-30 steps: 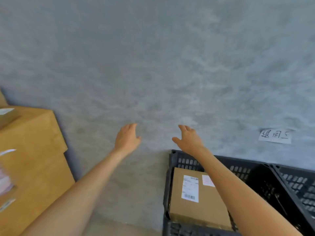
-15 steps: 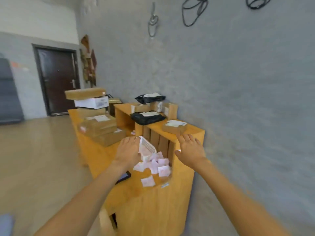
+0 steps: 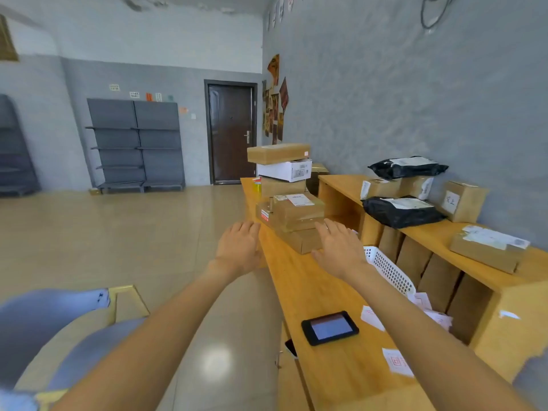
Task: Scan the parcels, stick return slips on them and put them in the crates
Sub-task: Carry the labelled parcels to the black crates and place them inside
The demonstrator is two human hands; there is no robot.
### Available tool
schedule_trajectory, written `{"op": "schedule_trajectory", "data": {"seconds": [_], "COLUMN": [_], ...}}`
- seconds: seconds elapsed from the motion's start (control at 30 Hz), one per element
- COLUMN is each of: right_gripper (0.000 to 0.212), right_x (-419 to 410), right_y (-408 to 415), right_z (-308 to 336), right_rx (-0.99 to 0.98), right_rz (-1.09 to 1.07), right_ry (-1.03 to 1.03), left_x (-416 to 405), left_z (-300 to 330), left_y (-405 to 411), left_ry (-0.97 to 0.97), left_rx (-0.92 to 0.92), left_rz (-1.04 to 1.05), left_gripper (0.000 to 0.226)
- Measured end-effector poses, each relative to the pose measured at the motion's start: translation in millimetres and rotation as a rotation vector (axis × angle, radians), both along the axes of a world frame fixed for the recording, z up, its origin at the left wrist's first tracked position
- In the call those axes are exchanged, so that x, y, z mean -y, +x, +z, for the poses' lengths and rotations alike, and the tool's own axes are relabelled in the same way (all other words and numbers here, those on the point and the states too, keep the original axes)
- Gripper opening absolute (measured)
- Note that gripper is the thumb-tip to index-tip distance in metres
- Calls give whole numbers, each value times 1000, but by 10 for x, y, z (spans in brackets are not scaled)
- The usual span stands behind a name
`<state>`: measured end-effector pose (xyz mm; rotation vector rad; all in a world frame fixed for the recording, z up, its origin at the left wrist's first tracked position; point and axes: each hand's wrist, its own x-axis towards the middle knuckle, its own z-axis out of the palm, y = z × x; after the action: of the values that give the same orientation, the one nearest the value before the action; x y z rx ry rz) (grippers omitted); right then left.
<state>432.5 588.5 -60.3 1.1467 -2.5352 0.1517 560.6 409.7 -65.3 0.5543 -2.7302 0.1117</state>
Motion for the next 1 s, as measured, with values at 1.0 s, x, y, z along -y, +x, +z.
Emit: {"op": "schedule_trajectory", "data": {"seconds": [1.0], "right_gripper": [67], "right_x": [3046], "right_y": [-2612], "right_z": [-458], "right_rx": [526], "right_rz": [-482], "right_ry": [-261], "left_x": [3709], "left_z": [-655], "left_y": [-3392], "left_ry": [677], "left_rx": [32], "left_rz": [-225], "left_gripper": [47]}}
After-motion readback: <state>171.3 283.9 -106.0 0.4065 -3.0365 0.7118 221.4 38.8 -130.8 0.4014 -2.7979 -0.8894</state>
